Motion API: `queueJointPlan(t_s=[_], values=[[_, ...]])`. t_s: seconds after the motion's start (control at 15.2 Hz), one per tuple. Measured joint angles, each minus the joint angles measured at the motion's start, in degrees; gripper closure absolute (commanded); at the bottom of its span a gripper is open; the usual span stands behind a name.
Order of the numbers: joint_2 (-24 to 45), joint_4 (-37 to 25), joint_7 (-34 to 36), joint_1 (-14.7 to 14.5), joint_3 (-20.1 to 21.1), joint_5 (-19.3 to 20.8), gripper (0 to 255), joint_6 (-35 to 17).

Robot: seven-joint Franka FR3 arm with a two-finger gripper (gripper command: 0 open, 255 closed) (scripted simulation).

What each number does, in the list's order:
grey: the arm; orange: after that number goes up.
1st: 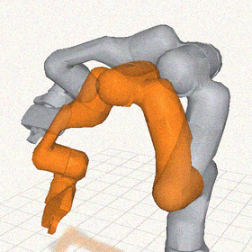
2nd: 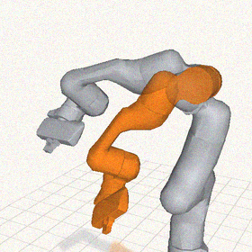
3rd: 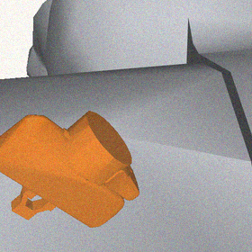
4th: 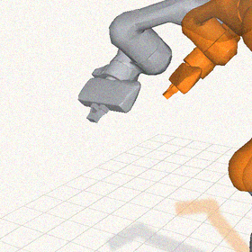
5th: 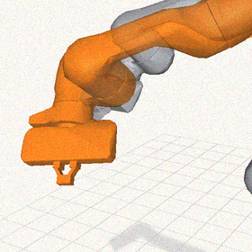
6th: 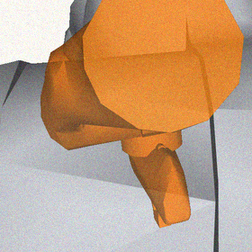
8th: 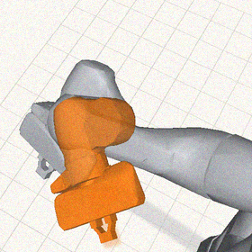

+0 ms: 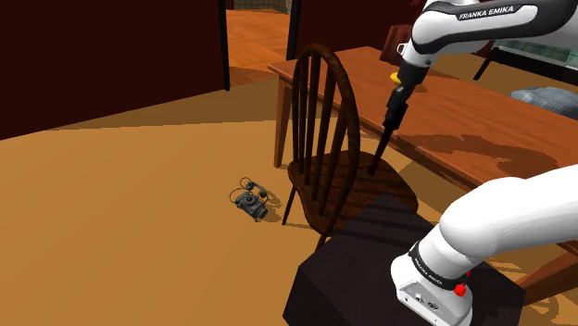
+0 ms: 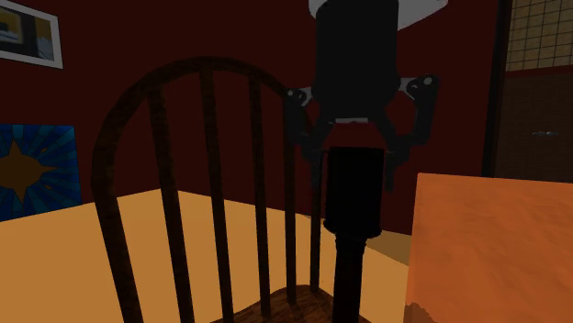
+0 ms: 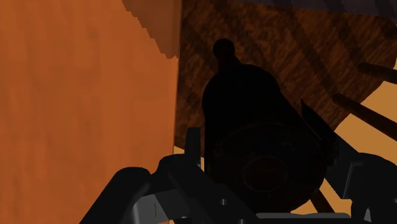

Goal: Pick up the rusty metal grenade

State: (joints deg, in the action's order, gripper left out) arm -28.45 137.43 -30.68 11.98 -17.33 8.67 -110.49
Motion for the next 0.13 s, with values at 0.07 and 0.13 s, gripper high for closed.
queueJointPlan(t_s=[0.07,0.13], values=[[0.07,-0.89,-0.07,-0.04,0.04,-0.08,255,0.82],[-0.16,-1.08,0.0,-0.05,0.15,-0.1,255,1.24]])
